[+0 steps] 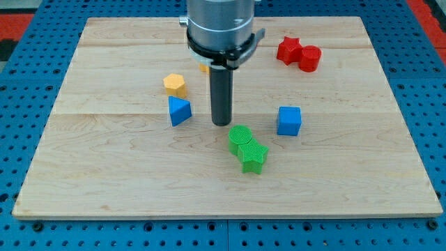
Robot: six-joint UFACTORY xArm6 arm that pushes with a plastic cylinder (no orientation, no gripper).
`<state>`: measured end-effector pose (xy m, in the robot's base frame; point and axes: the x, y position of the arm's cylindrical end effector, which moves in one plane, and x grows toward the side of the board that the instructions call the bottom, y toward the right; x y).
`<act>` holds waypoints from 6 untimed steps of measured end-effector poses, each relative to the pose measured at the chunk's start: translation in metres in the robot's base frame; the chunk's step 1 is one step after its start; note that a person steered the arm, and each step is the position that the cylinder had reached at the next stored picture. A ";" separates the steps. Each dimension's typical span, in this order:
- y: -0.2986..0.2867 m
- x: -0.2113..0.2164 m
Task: Place the arm to the right of the blue cube
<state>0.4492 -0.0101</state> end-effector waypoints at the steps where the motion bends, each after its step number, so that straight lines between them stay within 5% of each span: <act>1: 0.000 -0.040; 3: 0.117 -0.065; 5: 0.196 0.008; 6: 0.175 0.031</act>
